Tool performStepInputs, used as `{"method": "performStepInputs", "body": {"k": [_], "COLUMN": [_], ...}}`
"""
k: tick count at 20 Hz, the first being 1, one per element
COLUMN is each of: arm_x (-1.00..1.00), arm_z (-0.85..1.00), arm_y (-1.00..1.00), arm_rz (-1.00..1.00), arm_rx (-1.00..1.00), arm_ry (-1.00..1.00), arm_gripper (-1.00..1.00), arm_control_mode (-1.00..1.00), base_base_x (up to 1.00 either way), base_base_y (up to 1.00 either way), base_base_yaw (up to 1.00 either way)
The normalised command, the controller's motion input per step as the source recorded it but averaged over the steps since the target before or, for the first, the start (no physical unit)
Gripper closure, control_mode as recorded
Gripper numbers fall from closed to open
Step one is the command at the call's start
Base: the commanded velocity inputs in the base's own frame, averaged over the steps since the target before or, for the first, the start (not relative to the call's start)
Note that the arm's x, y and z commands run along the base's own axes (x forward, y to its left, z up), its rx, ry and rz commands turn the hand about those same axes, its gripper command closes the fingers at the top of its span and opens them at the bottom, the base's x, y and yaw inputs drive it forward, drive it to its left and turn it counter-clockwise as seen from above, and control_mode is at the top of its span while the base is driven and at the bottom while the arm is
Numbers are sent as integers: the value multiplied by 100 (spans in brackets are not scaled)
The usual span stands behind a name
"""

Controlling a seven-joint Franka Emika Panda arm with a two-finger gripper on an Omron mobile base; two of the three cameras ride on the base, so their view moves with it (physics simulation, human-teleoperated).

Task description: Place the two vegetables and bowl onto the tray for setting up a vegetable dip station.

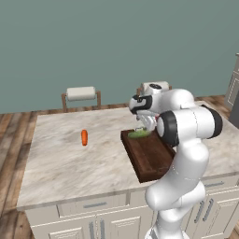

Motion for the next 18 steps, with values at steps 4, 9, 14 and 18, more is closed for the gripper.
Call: {"method": "performStepInputs", "body": {"k": [4,9,14,18], "arm_x": [0,0,-7,-11], "arm_z": [38,39,28,17], "arm_y": [16,31,45,56], "arm_rz": [7,5,6,7], "arm_rx": [0,0,-1,-3], "arm_ry": [1,1,0,0], "arm_gripper": [-100,-100,-100,-100], "arm_control_mode": [-100,-100,-100,-100], "base_base_x": [0,0,0,0], "base_base_y": [0,0,0,0], "base_base_yaw": [0,0,0,0]}}
